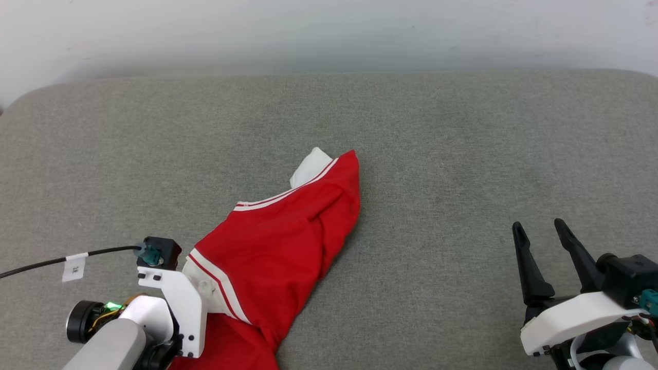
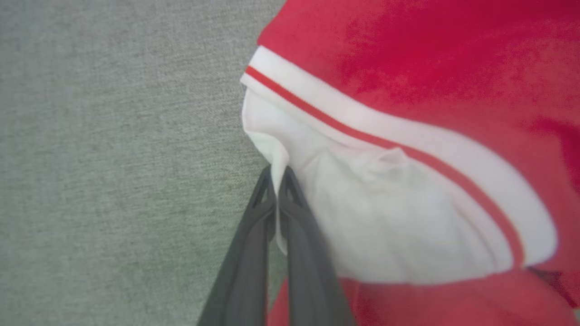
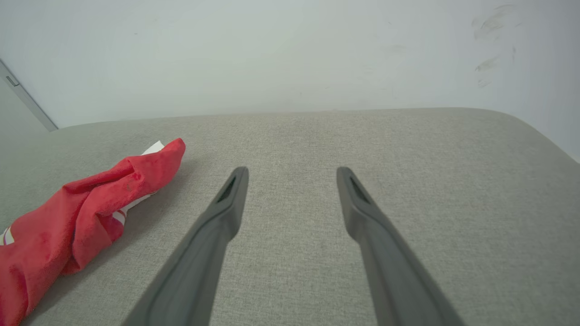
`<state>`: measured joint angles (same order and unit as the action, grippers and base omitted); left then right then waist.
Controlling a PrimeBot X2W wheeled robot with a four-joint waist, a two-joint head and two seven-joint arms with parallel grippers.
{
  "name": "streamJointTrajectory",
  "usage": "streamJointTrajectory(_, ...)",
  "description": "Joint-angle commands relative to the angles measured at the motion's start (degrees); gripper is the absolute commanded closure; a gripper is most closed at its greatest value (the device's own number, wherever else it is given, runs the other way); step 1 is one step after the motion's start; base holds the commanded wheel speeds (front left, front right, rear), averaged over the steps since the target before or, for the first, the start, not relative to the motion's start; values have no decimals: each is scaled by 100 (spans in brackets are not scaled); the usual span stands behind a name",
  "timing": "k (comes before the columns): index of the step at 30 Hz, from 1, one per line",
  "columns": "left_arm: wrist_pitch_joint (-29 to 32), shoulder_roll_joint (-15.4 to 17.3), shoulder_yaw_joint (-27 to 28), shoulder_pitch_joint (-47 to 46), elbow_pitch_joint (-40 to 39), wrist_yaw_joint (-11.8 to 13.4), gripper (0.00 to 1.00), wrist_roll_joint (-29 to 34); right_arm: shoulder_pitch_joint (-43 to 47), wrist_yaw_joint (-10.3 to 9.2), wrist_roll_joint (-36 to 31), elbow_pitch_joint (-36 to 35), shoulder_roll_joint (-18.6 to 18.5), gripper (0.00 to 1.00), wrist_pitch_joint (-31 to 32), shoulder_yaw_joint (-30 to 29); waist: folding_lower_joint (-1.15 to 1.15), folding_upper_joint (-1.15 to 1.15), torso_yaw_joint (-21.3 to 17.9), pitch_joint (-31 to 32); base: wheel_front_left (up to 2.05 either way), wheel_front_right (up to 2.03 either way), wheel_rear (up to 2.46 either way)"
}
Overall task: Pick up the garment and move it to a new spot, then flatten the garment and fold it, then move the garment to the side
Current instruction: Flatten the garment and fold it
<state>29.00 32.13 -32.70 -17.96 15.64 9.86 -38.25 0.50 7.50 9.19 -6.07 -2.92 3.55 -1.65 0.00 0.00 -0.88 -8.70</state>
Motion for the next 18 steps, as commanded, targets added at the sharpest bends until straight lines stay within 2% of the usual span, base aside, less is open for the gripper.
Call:
streamJointTrajectory(1, -45, -100, 7, 103, 113, 31, 100, -65, -59, -2, 28, -16, 5, 0, 16, -6, 0, 0, -10, 7, 0, 0, 0)
streamJointTrajectory(2, -96, -135, 9, 124, 180, 19, 100, -80, -56, -2, 29, -18, 5, 0, 16, -11, 0, 0, -12, 12, 0, 0, 0)
streamJointTrajectory(3, -167, -163, 30, 122, 229, 8, 55, -96, -50, -2, 24, -19, 5, 0, 15, -19, 0, 0, -11, 21, 0, 0, 0)
streamJointTrajectory(4, -167, -163, 30, 122, 229, 8, 55, -96, -50, -2, 24, -19, 5, 0, 15, -19, 0, 0, -11, 21, 0, 0, 0)
streamJointTrajectory(5, -260, -196, 47, 113, 272, -5, 0, -104, -39, -2, 19, -13, 5, 0, 14, -29, 0, 0, -7, 39, 0, 0, 0)
streamJointTrajectory(10, -949, -300, 248, 118, 300, 105, 0, -39, 66, -2, 26, 35, 5, 0, 21, -43, 0, 0, 0, 245, 0, 0, 0)
streamJointTrajectory(18, -2280, -409, 526, 450, -188, 452, 0, 207, 264, -2, 46, 91, 5, 0, 63, -54, 0, 0, 49, 719, 0, 0, 0)
